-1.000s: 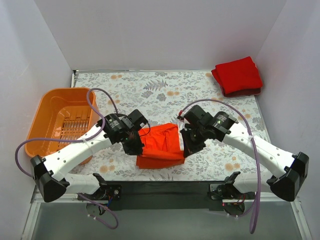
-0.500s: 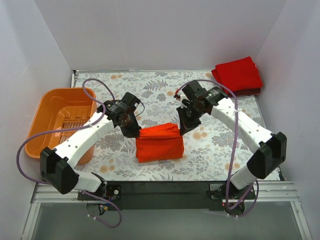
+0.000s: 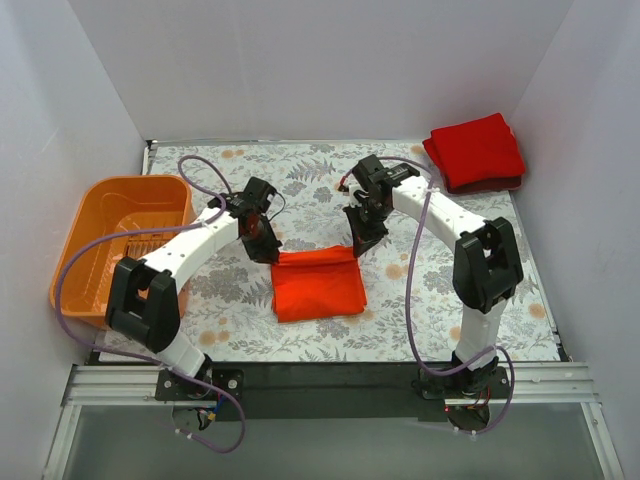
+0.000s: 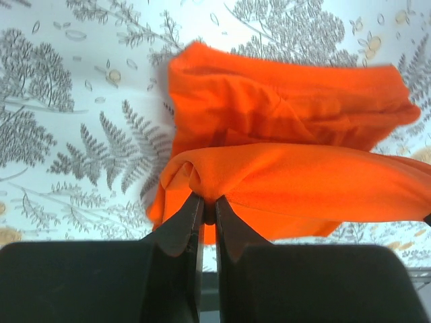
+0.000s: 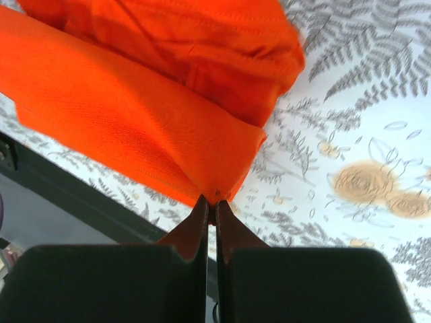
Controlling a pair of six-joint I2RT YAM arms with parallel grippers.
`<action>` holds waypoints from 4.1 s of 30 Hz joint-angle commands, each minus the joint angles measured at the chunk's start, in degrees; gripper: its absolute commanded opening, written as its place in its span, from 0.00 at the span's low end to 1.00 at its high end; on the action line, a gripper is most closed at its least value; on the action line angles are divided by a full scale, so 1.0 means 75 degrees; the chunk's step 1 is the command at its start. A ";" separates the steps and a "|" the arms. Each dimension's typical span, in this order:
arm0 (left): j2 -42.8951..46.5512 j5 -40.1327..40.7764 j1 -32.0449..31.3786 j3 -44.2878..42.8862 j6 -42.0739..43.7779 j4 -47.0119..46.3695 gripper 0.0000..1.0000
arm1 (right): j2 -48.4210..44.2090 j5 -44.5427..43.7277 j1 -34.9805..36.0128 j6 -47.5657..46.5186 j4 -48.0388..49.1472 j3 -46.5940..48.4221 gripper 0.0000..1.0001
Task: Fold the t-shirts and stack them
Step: Fold the tshirt
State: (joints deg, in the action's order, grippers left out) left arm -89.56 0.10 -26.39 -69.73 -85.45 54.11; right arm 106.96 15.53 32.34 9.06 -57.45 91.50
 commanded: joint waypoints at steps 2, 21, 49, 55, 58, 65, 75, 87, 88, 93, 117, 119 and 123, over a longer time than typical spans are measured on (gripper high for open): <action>-0.0514 0.0608 0.0238 0.0099 0.0307 -0.0393 0.01 | 0.0362 -0.0582 -0.0268 -0.0364 0.0581 0.0046 0.01; 0.0865 0.0997 0.0249 0.0402 0.0564 -0.1586 0.69 | -0.1966 -0.0529 -0.0386 0.0291 0.3743 -0.2072 0.59; -0.1675 -0.2216 0.1257 0.2372 -0.0383 -0.6652 0.36 | 0.1334 0.4468 -0.1674 0.3502 1.2157 -0.4454 0.60; -0.1361 -0.2427 0.1339 0.2617 -0.0454 -0.6617 0.38 | 0.1374 0.5031 -0.2143 0.4674 1.3425 -0.5005 0.57; -0.0612 -0.2602 0.1339 0.2712 -0.0431 -0.6442 0.49 | 0.0754 0.5136 -0.2144 0.4780 1.3437 -0.5227 0.57; 0.1626 -0.2743 0.1304 0.3307 -0.0478 -0.5844 0.62 | -0.1040 0.5324 -0.1933 0.5108 1.3508 -0.6304 0.57; 0.2262 -0.3200 0.1152 0.5171 -0.0934 -0.6088 0.38 | -0.1302 0.5616 -0.0469 0.5308 1.3684 -0.7477 0.52; 0.3209 -0.3435 0.1152 0.6884 -0.2399 -0.6289 0.17 | 0.0447 0.5932 -0.1533 0.5120 1.3660 -0.8310 0.38; 0.3489 -0.3435 0.1152 0.6872 -0.2388 -0.6277 0.17 | 0.0202 0.5980 -0.1616 0.5120 1.3625 -0.8298 0.38; 0.3703 -0.3342 0.1152 0.5936 -0.2026 -0.6311 0.25 | -0.0747 0.6028 -0.1663 0.5459 1.3543 -0.7761 0.39; -0.2215 -0.2392 0.1995 0.2852 -0.1439 -0.8245 0.20 | 0.2380 0.3355 -0.2108 0.5706 1.3625 -0.4688 0.41; -0.2041 -0.2462 0.2042 0.2923 -0.1427 -0.8234 0.20 | 0.2252 0.3448 -0.2237 0.5671 1.3660 -0.4864 0.41; -0.1339 -0.2474 0.2042 0.2830 -0.1158 -0.7825 0.27 | 0.1317 0.3647 -0.2401 0.5519 1.3602 -0.5145 0.41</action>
State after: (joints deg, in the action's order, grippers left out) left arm -104.18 -21.61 -12.32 -48.56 -96.79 -8.25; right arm 122.04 43.81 15.81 53.19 45.06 54.74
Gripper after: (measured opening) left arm 0.258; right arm 0.410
